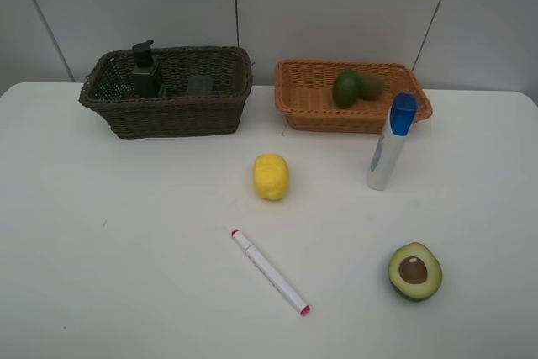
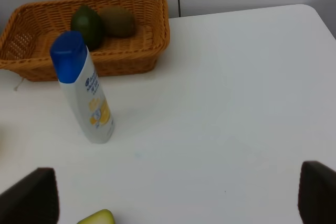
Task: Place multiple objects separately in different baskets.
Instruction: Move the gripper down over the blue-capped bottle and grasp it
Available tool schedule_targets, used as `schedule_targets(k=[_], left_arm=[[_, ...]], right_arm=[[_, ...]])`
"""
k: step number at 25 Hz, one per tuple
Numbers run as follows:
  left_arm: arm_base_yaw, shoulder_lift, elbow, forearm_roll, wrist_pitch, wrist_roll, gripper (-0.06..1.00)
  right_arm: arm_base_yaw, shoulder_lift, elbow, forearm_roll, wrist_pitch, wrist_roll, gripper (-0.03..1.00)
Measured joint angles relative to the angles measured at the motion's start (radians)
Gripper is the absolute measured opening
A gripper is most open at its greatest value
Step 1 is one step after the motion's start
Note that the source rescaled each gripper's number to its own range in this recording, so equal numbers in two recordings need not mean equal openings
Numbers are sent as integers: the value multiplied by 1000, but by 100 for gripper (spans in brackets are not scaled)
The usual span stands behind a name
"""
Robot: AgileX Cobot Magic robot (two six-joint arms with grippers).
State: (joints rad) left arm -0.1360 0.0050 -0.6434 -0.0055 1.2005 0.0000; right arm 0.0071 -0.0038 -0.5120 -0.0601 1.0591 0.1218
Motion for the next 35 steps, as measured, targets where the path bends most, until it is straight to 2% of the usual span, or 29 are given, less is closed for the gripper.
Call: schedule_targets(k=[6,12,35], left_arm=[[0,-8,19,-1,-11,18,100],[0,-12,115,-1,-125,21,100],[26,-12,133,-1,-134,21,100]], right_arm=[[0,0,0,0,0,0,100],[0,0,0,0,0,0,100],[0,0,0,-2,0,0,100]])
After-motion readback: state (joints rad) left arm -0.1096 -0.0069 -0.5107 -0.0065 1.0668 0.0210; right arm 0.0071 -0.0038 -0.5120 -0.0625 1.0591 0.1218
